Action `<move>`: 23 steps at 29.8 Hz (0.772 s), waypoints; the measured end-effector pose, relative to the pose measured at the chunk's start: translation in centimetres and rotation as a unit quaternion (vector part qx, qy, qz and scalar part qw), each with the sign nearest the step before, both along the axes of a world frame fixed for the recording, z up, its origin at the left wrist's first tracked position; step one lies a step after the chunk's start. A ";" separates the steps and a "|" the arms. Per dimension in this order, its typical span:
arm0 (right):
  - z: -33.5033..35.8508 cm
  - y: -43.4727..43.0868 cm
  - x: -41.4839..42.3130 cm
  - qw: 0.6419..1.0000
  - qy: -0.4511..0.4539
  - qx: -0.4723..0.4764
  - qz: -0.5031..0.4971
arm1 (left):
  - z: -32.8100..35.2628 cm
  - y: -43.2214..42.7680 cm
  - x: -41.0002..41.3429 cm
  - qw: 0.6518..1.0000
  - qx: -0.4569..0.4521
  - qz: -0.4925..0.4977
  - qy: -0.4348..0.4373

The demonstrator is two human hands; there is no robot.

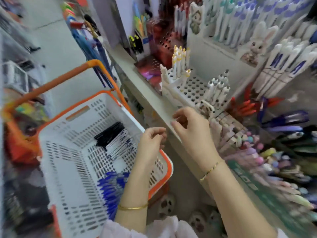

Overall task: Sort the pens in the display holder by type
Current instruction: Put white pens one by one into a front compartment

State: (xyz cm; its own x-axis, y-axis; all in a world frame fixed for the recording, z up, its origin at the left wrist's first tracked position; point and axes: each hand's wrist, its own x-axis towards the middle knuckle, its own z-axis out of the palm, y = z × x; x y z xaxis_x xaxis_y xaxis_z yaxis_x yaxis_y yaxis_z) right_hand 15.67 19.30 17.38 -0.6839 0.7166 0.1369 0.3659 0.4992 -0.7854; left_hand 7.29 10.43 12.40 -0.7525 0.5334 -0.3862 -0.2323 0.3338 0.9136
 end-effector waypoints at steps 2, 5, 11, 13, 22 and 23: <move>-1.9 -2.3 -1.9 0.997 -0.039 -0.043 0.042 | -3.1 -3.1 -2.0 0.999 -0.045 0.013 -0.003; -4.4 -4.7 -3.9 0.992 -0.079 -0.077 0.067 | -8.5 -7.1 -5.6 0.991 -0.128 0.037 0.006; -8.4 -8.5 -8.2 0.981 -0.122 -0.141 0.058 | -17.8 -10.3 -12.9 0.911 -0.360 -0.101 0.175; -10.0 -9.5 -9.8 0.978 -0.127 -0.156 0.056 | -19.4 -10.1 -15.2 0.875 -0.405 -0.154 0.217; -14.8 -11.2 -12.7 0.965 -0.145 -0.217 0.013 | -24.4 -10.2 -21.4 0.765 -0.494 -0.283 0.302; -15.2 -11.2 -12.8 0.964 -0.147 -0.223 0.010 | -24.5 -10.2 -21.5 0.763 -0.494 -0.281 0.309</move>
